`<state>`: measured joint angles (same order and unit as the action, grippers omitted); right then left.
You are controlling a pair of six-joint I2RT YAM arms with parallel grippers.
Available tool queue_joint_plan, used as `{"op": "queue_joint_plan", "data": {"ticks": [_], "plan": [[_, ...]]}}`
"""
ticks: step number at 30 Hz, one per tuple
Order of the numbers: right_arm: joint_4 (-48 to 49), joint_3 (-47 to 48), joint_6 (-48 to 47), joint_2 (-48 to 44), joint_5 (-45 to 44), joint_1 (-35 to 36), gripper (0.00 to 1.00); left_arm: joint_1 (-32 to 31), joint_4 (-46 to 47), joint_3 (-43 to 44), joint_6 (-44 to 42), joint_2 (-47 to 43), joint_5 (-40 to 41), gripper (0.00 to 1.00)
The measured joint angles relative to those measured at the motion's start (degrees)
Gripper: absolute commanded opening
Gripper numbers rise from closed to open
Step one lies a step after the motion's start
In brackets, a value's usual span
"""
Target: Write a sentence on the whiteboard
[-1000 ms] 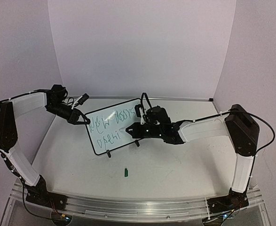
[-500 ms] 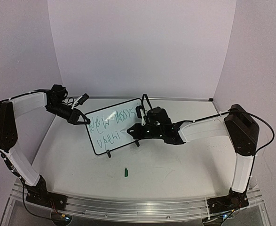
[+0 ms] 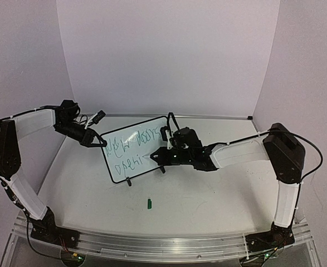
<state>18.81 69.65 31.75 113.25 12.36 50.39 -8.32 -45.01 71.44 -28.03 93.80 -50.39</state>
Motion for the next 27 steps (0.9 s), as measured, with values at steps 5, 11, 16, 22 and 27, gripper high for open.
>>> {"op": "queue_joint_plan", "data": {"ticks": [5,11,16,22,27], "plan": [[-0.11,-0.14,0.41,0.00,0.00,0.00,0.00,0.00,0.00,0.00,0.00,0.00,0.00,0.00],[-0.14,-2.53,0.97,0.00,0.13,0.00,0.00,0.00,0.00,0.00,0.00,0.00,0.02,0.00],[-0.23,-3.48,1.29,0.00,0.17,0.00,0.00,0.00,0.00,0.00,0.00,0.00,0.02,0.00],[-0.11,-3.41,1.29,0.00,0.42,0.00,0.00,0.00,0.00,0.00,0.00,0.00,0.02,0.00],[-0.12,-2.51,1.27,0.00,0.39,0.00,0.00,0.00,0.00,0.00,0.00,0.00,0.02,0.00]]}}
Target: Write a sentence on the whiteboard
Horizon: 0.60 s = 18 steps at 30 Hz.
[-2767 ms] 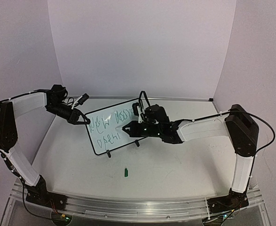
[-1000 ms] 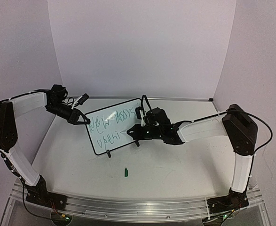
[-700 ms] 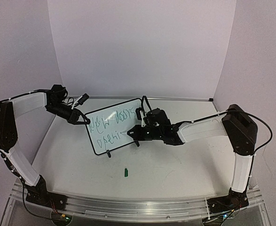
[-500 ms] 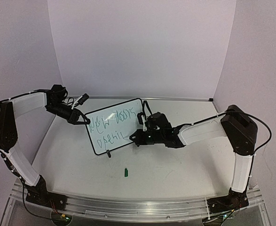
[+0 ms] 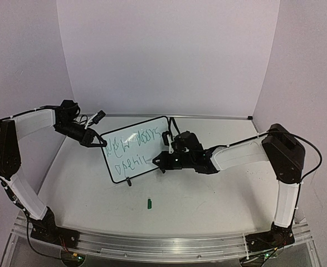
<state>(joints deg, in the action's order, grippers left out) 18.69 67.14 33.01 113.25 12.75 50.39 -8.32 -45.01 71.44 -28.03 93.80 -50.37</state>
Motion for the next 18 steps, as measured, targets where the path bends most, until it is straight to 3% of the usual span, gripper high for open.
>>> {"op": "queue_joint_plan", "data": {"ticks": [18], "plan": [[0.85,1.86,-0.15,-0.14,-1.28,0.06,0.00,0.00,0.00,0.00,0.00,0.00,0.04,0.00]]}}
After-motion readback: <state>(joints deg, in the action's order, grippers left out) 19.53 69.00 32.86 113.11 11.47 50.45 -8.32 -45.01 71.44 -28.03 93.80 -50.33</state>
